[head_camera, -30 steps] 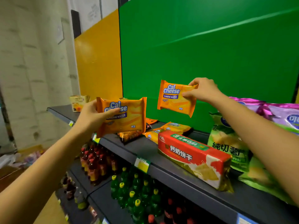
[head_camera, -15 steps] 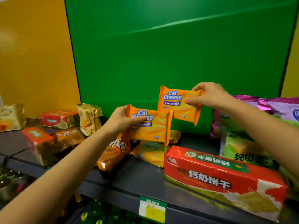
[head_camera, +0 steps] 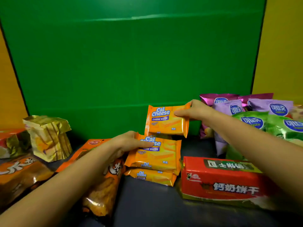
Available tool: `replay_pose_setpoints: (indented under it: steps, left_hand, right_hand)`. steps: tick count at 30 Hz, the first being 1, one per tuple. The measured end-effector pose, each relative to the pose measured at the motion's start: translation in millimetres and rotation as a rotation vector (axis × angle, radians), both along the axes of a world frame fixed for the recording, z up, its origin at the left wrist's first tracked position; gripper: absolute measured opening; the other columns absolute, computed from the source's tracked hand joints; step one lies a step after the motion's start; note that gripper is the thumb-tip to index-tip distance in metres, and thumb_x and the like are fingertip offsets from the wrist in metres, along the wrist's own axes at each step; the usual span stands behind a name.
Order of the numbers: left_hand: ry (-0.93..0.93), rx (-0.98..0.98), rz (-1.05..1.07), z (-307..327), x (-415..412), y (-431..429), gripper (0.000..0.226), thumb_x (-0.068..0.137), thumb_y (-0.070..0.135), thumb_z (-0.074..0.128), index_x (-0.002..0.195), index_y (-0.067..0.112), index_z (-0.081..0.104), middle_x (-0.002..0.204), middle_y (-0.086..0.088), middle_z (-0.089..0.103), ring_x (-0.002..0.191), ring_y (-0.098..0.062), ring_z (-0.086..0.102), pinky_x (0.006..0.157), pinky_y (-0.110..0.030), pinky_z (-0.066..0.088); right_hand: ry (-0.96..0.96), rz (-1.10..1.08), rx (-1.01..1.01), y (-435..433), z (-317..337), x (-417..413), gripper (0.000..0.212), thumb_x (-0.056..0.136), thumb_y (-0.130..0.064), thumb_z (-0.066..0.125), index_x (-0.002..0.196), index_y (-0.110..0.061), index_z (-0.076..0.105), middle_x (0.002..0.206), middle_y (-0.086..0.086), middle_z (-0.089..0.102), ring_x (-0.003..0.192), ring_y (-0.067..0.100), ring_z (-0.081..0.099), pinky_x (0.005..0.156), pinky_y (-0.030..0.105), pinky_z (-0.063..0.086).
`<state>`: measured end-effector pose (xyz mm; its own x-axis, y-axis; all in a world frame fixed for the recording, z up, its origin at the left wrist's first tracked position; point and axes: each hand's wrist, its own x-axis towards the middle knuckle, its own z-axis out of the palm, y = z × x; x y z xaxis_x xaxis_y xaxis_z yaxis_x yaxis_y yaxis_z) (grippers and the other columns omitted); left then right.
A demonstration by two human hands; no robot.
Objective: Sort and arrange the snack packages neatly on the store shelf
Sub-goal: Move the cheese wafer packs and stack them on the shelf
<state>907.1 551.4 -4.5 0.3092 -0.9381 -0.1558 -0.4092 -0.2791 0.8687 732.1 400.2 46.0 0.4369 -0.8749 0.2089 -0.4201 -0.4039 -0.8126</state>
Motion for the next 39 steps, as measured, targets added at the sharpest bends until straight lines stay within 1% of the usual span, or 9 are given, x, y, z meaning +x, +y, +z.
replay_pose_setpoints:
  steps: [4,7,10,14,19,22,25,30,39]
  left_hand:
    - [-0.175,0.068,-0.065,-6,9,-7,0.050,0.074,0.031,0.076,0.114,0.011,0.053,0.112,-0.006,0.062,0.100,-0.023,0.061,0.090,-0.032,0.049]
    - [-0.325,0.068,-0.073,-9,13,-8,0.058,0.078,0.036,0.071,0.124,0.013,0.045,0.114,0.000,0.056,0.103,-0.016,0.056,0.090,-0.028,0.046]
    - [-0.661,0.054,-0.101,-10,15,-7,0.062,0.079,0.046,0.066,0.126,0.012,0.044,0.125,-0.005,0.053,0.113,-0.020,0.053,0.095,-0.031,0.043]
    - [-1.076,-0.161,-0.175,-6,3,4,0.049,0.083,0.048,0.058,0.118,0.017,0.050,0.119,-0.004,0.051,0.113,-0.020,0.049,0.092,-0.030,0.039]
    - [-1.021,-0.132,-0.574,4,-13,28,0.064,0.074,0.059,0.064,0.126,0.027,0.047,0.127,0.009,0.046,0.116,-0.007,0.043,0.099,-0.022,0.037]
    - [-1.249,-0.114,-0.615,-1,-17,31,0.079,0.070,0.064,0.063,0.135,0.029,0.034,0.135,0.006,0.038,0.124,-0.012,0.038,0.100,-0.030,0.037]
    - [-1.422,-0.178,-0.610,-7,-24,28,0.070,0.079,0.060,0.055,0.134,0.022,0.032,0.131,-0.002,0.040,0.121,-0.022,0.040,0.095,-0.039,0.041]
    - [-1.530,-0.195,-0.593,-14,-35,22,0.067,0.087,0.058,0.044,0.139,0.019,0.027,0.132,-0.009,0.041,0.120,-0.029,0.041,0.091,-0.042,0.041]
    - [-1.593,-0.162,-0.527,-15,-43,14,0.054,0.089,0.056,0.042,0.129,0.020,0.035,0.129,-0.011,0.043,0.115,-0.031,0.045,0.078,-0.040,0.042]
  right_hand:
    - [0.060,0.042,0.113,-12,-12,19,0.044,0.072,-0.026,0.076,0.102,0.000,0.058,0.096,0.015,0.062,0.076,0.021,0.053,0.068,0.031,0.044]
    - [0.110,0.041,0.134,-14,-16,32,0.039,0.076,-0.026,0.072,0.100,-0.008,0.048,0.098,0.014,0.055,0.085,0.023,0.051,0.070,0.032,0.042]
    - [0.138,0.020,0.151,-14,-20,43,0.028,0.081,-0.024,0.068,0.090,-0.008,0.047,0.096,0.013,0.054,0.081,0.020,0.052,0.070,0.031,0.043]
    - [0.280,0.031,0.133,-16,-32,53,0.027,0.084,-0.028,0.065,0.076,-0.011,0.046,0.090,0.010,0.053,0.071,0.017,0.048,0.053,0.023,0.035]
    - [0.403,0.014,0.070,-19,-46,62,0.045,0.087,-0.022,0.060,0.120,0.008,0.050,0.115,0.017,0.061,0.080,0.021,0.055,0.051,0.026,0.040]
    - [0.496,0.006,0.029,-14,-47,63,0.052,0.090,-0.021,0.057,0.129,0.010,0.041,0.131,0.021,0.054,0.113,0.030,0.058,0.087,0.037,0.050]
    - [0.580,0.063,-0.020,-9,-37,59,0.059,0.090,-0.025,0.056,0.136,0.004,0.034,0.138,0.019,0.048,0.122,0.030,0.052,0.095,0.034,0.045]
    - [0.567,0.182,-0.096,13,-16,40,0.047,0.092,-0.025,0.052,0.129,0.004,0.048,0.137,0.023,0.049,0.128,0.035,0.046,0.102,0.040,0.040]
    - [0.445,0.221,-0.223,36,-13,-15,0.033,0.089,-0.026,0.057,0.119,-0.013,0.058,0.127,0.003,0.057,0.113,0.013,0.051,0.091,0.021,0.036]
